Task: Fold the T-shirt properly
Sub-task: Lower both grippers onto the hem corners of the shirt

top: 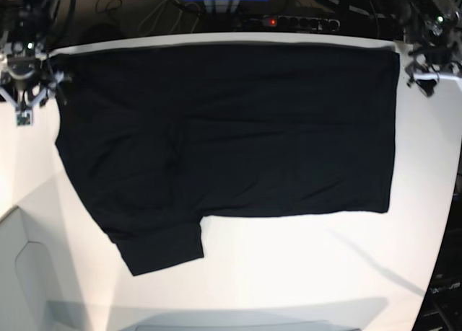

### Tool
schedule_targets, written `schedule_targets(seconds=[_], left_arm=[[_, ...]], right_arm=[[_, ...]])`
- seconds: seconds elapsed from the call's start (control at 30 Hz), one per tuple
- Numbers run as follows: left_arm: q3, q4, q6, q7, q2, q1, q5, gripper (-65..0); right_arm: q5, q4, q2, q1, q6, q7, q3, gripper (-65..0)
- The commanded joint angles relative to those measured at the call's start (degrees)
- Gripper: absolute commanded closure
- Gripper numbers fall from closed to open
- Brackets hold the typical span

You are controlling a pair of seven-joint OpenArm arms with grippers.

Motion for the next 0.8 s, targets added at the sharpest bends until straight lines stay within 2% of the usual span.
schedule_targets(seconds=[0.0,0.1,0.27,0.47,0.6,0.73,0.77], left_arm=[[-0.51,0.79,0.14,-0.70,-0.66,-1.40,-0.17,-41.5],[-0.51,0.62,0.14,-0.44,-0.75,-6.59,0.44,-41.6],[2.30,-0.70,0.23,-0.26,-0.75,-16.61,0.97,-41.6],[10.30,-11.16,0.23,-0.70,-1.63,-30.33,10.73,-41.6],[16.19,-22.24,0.23,-1.67,-3.92,-38.94,13.98,-41.6],[23.14,-34.20,0.23,-9.58,-6.90,-43.34,14.33,-41.6],[24.89,-37.19,0.23,-11.96,-7.70,-44.30,14.33,-41.6]], right_arm=[[-0.25,0.92,0.91,1.95,-0.29,0.78,0.21,-33.2],[-0.25,0.48,0.64,9.25,-0.29,0.52,-0.93,-33.3],[-0.25,-4.09,0.55,22.79,-0.29,0.78,-9.37,-33.4],[-0.34,-23.34,0.38,40.02,-0.64,2.01,-19.48,-33.4],[-0.43,-42.68,-0.85,50.39,-0.82,10.72,-20.27,-33.4],[-0.43,-60.35,-0.59,56.99,-1.17,20.83,-20.18,-34.8],[-0.43,-64.13,-0.24,58.13,-2.14,23.38,-20.18,-35.4]])
